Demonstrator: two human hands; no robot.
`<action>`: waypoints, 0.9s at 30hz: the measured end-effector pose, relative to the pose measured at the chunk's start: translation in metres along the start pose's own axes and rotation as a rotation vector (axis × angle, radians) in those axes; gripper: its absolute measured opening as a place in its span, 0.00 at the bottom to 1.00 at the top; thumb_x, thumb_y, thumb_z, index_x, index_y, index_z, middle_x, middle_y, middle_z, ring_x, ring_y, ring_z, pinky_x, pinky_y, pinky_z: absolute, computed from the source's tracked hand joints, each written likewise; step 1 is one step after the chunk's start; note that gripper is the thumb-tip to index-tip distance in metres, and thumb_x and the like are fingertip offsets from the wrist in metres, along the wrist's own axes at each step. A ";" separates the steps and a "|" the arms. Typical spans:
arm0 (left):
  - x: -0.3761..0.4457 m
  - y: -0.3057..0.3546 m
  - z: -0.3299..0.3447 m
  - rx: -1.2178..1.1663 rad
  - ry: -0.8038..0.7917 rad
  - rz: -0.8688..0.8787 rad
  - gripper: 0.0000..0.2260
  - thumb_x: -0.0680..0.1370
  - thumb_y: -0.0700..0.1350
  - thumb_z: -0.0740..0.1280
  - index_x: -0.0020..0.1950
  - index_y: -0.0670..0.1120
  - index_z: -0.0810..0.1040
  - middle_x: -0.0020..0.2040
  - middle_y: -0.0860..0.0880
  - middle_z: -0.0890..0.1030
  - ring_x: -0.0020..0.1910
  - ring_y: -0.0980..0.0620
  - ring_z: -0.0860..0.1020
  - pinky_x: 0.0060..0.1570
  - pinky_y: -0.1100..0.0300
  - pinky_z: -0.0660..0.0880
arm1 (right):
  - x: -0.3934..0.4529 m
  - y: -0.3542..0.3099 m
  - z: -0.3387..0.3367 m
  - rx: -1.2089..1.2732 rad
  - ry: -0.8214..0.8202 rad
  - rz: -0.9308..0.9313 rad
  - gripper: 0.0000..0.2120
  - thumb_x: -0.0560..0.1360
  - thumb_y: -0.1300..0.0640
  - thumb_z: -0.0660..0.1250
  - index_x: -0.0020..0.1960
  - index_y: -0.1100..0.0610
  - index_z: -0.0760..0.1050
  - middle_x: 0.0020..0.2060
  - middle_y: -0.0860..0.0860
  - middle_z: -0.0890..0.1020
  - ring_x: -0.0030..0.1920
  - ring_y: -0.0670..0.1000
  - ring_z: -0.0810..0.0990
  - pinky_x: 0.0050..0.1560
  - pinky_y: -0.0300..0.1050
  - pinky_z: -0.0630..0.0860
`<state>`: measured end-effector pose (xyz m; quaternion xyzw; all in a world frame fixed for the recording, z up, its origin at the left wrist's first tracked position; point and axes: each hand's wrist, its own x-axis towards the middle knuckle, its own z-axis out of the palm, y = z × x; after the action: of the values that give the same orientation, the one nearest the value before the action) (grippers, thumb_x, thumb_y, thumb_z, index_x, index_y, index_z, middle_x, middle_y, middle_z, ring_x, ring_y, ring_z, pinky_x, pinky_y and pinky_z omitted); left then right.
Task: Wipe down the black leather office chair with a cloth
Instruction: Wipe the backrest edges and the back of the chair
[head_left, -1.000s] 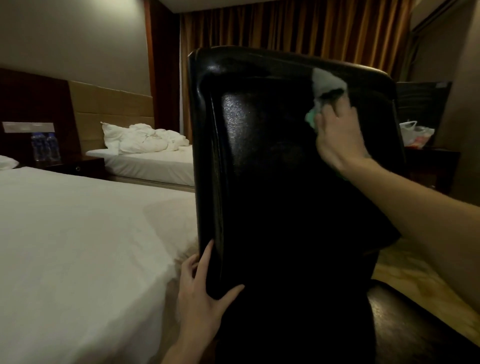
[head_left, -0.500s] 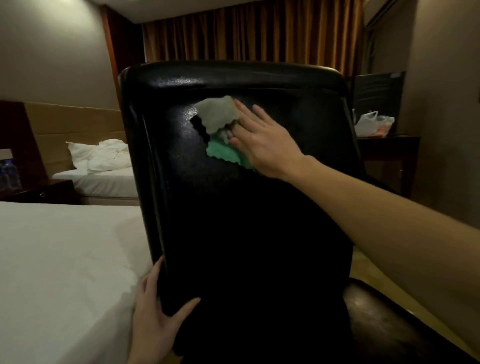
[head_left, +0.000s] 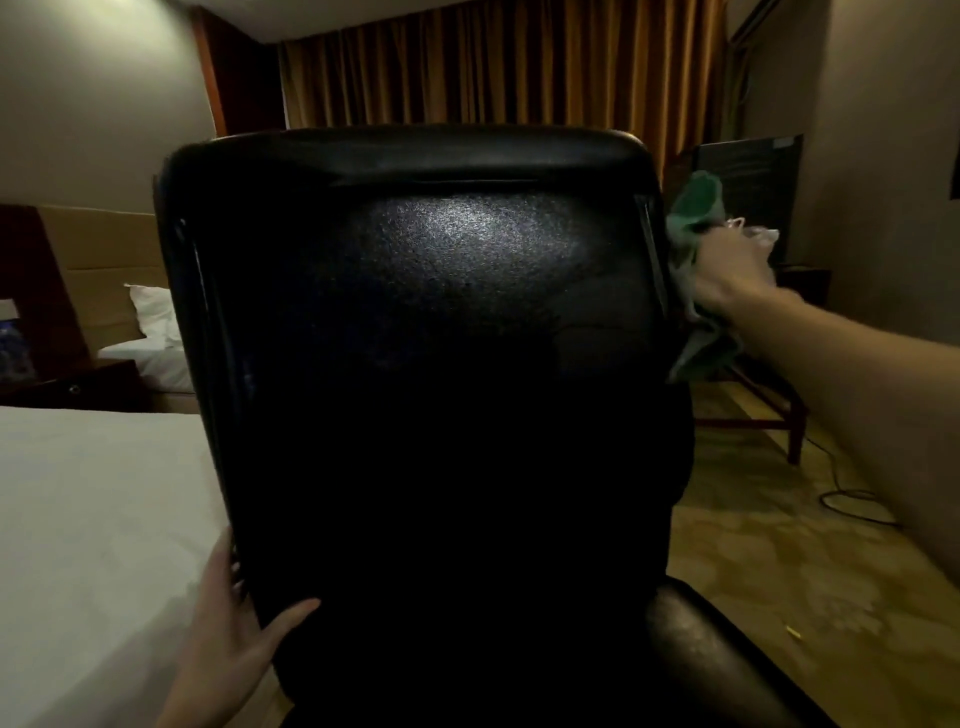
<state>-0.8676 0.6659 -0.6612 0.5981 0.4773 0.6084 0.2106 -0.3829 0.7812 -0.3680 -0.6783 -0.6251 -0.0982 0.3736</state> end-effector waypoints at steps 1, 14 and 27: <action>-0.001 -0.001 0.000 0.001 0.000 0.007 0.47 0.65 0.29 0.79 0.78 0.49 0.61 0.62 0.53 0.75 0.58 0.58 0.78 0.51 0.71 0.77 | -0.007 -0.004 0.008 0.108 0.010 0.006 0.14 0.80 0.66 0.59 0.65 0.65 0.72 0.66 0.64 0.72 0.68 0.64 0.68 0.69 0.57 0.64; -0.025 0.024 -0.018 -0.020 0.019 -0.001 0.53 0.57 0.67 0.81 0.77 0.55 0.61 0.63 0.58 0.76 0.60 0.56 0.78 0.55 0.67 0.78 | -0.005 -0.052 0.026 1.263 0.093 0.532 0.15 0.77 0.57 0.69 0.63 0.54 0.77 0.61 0.52 0.77 0.60 0.52 0.77 0.63 0.48 0.76; -0.036 0.018 -0.031 0.036 0.056 -0.046 0.48 0.60 0.65 0.81 0.76 0.65 0.60 0.69 0.50 0.72 0.69 0.44 0.74 0.67 0.34 0.70 | 0.020 -0.019 0.032 1.443 -0.326 0.754 0.09 0.81 0.56 0.63 0.60 0.52 0.77 0.43 0.45 0.82 0.37 0.41 0.82 0.37 0.35 0.77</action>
<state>-0.8832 0.6178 -0.6599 0.5733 0.5076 0.6112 0.2003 -0.4067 0.8154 -0.3714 -0.4416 -0.3116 0.5581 0.6296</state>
